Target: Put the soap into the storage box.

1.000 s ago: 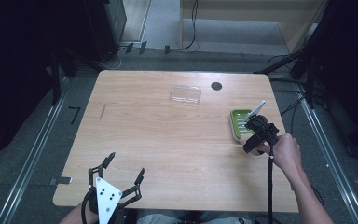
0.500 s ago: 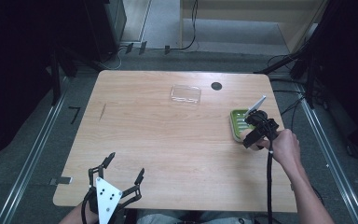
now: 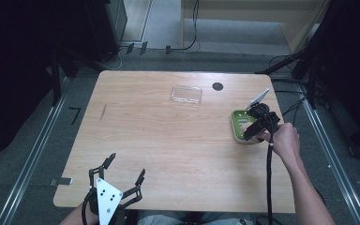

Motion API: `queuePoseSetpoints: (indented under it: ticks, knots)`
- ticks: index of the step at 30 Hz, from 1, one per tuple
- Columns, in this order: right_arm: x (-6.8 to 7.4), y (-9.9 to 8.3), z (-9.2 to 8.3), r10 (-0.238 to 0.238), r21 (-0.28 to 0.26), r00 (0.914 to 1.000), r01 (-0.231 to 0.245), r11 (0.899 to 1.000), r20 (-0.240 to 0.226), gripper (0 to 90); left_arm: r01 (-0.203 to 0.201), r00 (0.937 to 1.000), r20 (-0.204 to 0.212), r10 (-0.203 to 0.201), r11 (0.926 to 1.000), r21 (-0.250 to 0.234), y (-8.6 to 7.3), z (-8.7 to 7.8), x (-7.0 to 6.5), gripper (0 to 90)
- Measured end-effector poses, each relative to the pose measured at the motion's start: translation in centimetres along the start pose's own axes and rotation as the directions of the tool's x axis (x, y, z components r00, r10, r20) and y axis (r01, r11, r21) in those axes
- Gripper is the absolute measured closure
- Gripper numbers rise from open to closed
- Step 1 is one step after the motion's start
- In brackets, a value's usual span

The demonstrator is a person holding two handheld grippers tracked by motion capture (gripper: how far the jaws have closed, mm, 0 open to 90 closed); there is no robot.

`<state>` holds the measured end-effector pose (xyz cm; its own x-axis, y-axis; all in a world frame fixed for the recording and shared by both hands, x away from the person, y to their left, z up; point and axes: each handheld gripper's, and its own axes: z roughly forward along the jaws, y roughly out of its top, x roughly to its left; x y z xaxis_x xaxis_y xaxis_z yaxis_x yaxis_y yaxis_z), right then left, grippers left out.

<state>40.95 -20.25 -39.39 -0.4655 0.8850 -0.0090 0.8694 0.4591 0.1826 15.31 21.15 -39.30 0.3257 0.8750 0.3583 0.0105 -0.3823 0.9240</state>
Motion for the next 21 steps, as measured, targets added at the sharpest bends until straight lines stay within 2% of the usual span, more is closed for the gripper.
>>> queuePoseSetpoints:
  ticks: [15, 21]
  knots:
    - [-0.8, 1.6, 0.7, 0.014, -0.011, 0.9999, -0.014, 1.000, -0.006, 33.6, 0.001, 1.0000, 0.001, -0.001, 1.0000, -0.001, 0.0, 0.0, 0.0, 13.8]
    - [-1.5, 2.1, 1.2, 0.044, -0.009, 0.9989, -0.045, 0.999, -0.014, 33.6, 0.002, 1.0000, 0.000, -0.002, 1.0000, -0.001, 0.0, 0.0, 0.0, 13.8]
